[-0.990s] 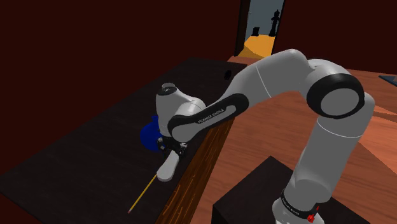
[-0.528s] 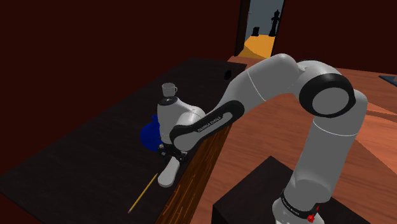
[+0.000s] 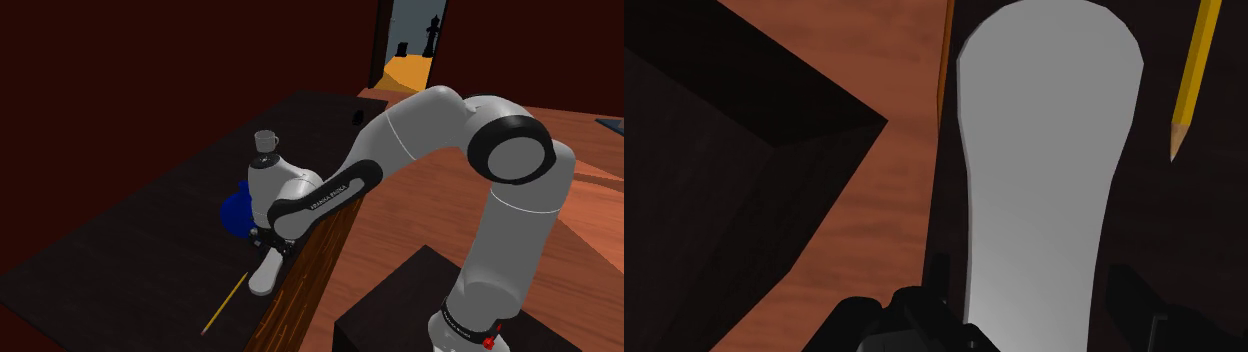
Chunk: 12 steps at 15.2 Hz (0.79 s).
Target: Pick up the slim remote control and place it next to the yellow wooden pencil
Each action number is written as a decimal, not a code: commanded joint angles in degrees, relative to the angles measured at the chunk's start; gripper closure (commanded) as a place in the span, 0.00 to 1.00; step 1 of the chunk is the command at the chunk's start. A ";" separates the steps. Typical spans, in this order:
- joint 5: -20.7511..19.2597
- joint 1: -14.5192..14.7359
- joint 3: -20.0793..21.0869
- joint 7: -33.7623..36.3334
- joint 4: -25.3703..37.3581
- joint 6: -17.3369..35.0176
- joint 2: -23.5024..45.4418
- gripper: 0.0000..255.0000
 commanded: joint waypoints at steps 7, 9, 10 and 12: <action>0.67 -0.12 0.09 -0.47 0.71 -1.79 -1.22 0.00; 1.83 -0.30 0.17 -1.29 2.33 -5.44 -3.42 0.00; 2.22 -0.36 0.18 -1.57 3.05 -6.88 -4.21 0.00; 2.23 -0.34 0.16 -1.58 3.05 -6.88 -4.22 0.00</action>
